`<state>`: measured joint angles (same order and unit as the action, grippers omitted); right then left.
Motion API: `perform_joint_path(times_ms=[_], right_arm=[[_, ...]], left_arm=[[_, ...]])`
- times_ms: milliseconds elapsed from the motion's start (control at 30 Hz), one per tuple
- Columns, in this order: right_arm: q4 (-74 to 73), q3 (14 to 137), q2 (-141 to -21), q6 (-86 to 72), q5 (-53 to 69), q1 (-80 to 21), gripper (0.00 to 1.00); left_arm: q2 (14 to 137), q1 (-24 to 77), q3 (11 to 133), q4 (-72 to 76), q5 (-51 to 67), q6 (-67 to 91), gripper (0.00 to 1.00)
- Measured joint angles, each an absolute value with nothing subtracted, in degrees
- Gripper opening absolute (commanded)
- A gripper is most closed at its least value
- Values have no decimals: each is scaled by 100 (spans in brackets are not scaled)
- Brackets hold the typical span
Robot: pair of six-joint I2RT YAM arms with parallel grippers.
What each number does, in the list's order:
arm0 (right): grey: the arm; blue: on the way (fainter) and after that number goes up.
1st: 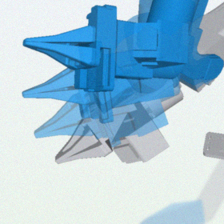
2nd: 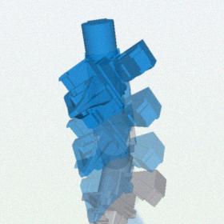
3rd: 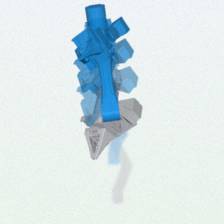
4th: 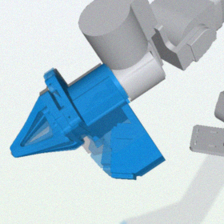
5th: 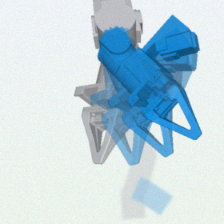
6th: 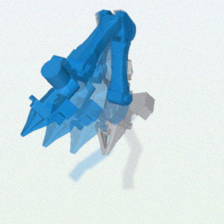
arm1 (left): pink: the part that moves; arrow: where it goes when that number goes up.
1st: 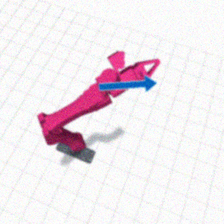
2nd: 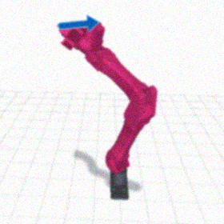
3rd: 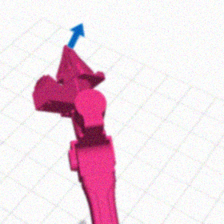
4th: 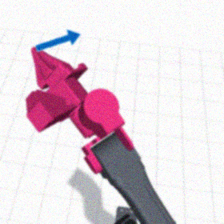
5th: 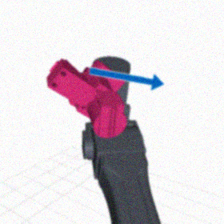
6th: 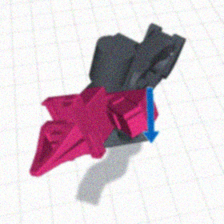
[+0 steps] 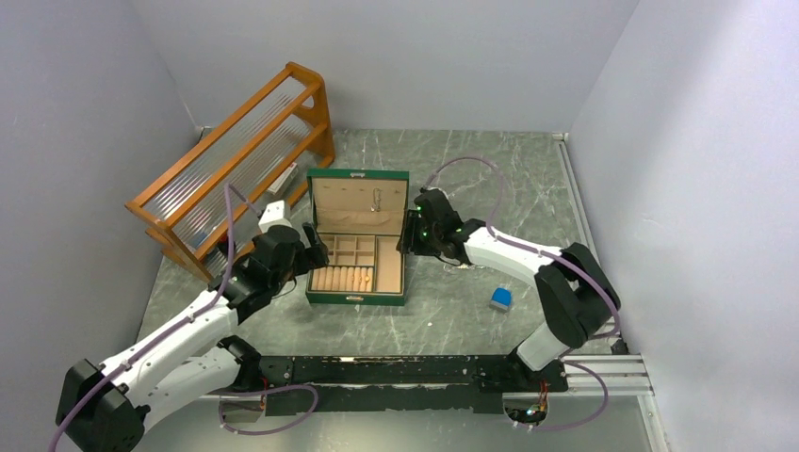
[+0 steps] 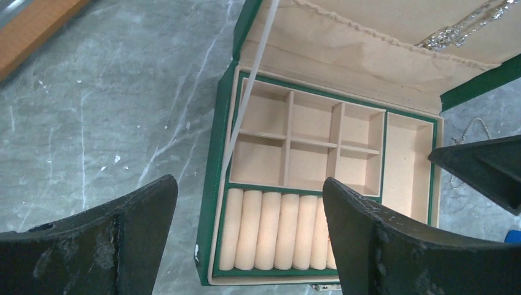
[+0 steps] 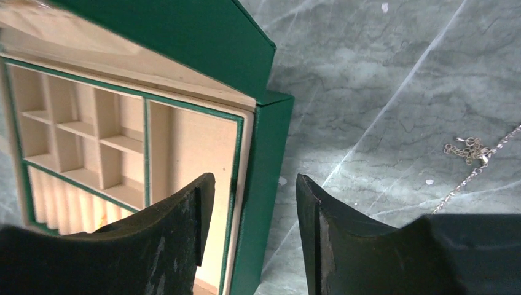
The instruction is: Organize the mixed jewelry
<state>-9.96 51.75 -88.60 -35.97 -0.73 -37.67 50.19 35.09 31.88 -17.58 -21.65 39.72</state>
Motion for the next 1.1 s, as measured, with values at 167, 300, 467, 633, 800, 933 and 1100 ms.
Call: perform_joint_path(times_ms=[167,300,467,633,800,933,1100], right_arm=[[-1210,5374,-9266,-3511,-30,-3894,45],[-1323,5459,-9384,-3481,-10,-3986,28],[-1529,5596,-9476,-3481,-89,-3994,17],[-1662,5671,-9487,-3361,-242,-4003,14],[-1664,5677,-9476,-3159,-255,-3972,12],[-1686,5653,-9428,-3052,-283,-3898,13],[-1833,5596,-9306,-2915,-392,-3741,28]], left_arm=[[4869,3507,3089,-1750,-2274,4034,91],[4899,3507,3092,-1702,-2298,4025,91],[5048,3507,3103,-1691,-2296,3992,90],[5076,3507,3114,-1680,-2268,3979,90],[5113,3507,3247,-1660,-2202,3935,90],[5098,3505,3323,-1649,-2134,3916,90],[5015,3503,3326,-1653,-2062,3898,90]])
